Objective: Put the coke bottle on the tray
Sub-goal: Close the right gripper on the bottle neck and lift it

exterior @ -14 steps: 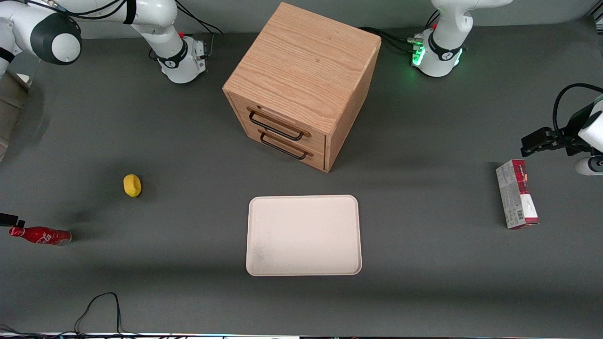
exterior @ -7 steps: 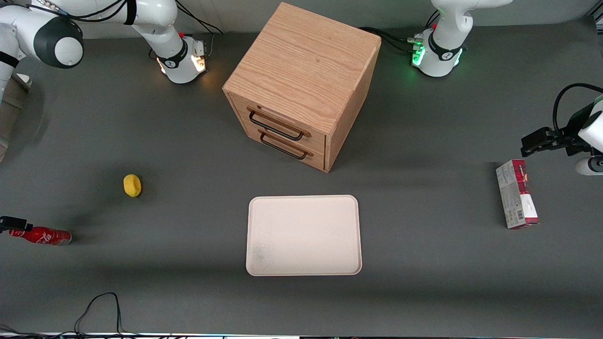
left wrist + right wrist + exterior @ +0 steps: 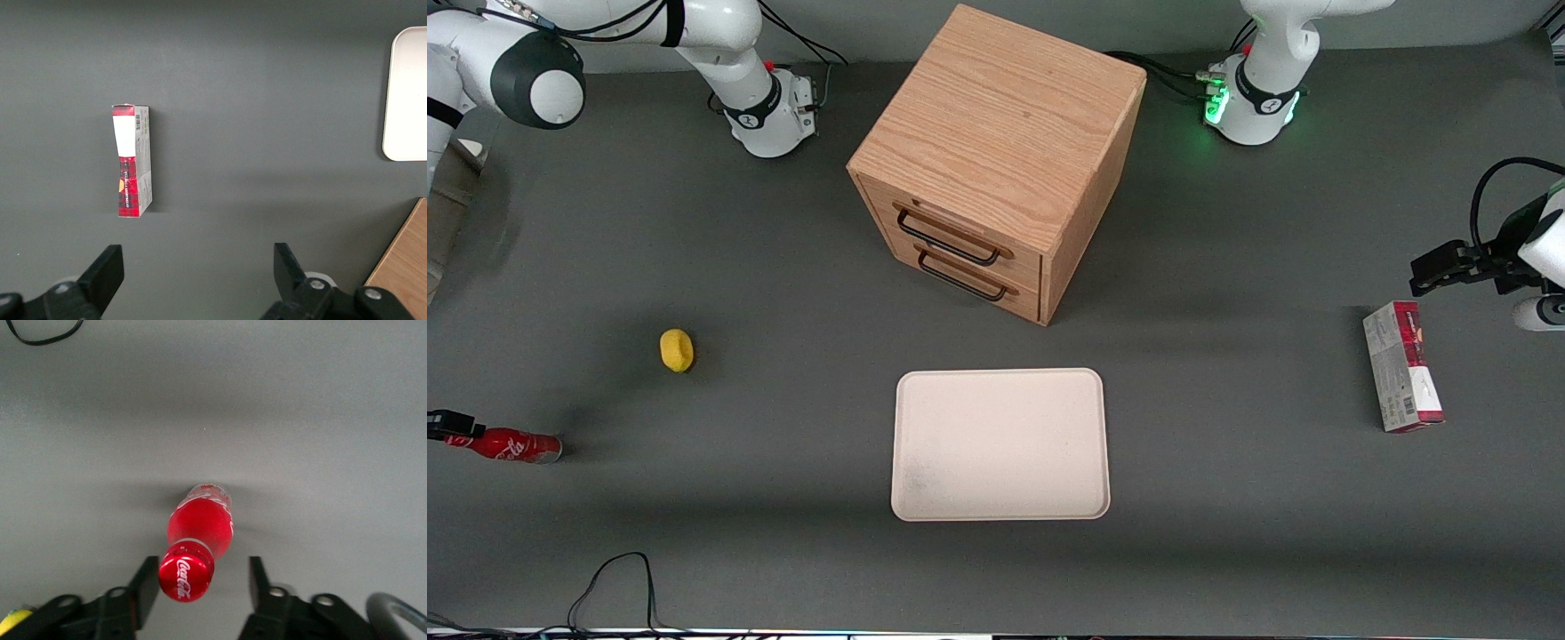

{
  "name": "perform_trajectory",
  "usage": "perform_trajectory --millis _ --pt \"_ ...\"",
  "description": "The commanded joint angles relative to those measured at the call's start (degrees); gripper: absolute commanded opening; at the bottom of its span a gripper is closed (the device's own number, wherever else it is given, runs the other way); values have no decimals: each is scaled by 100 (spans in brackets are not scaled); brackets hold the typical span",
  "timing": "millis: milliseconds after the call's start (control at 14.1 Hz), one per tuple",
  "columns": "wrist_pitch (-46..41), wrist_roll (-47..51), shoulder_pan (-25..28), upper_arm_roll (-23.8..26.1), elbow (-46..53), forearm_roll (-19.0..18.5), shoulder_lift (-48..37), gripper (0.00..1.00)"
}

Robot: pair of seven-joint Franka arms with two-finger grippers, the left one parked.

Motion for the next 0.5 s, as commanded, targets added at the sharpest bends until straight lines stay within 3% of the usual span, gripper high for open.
perform_trajectory --millis 0,142,426 --pt "52 -146 12 -7 -2 59 -5 29" --pt "52 -154 12 -7 -2 59 -5 19" --pt "52 -163 12 -7 -2 50 -5 13"
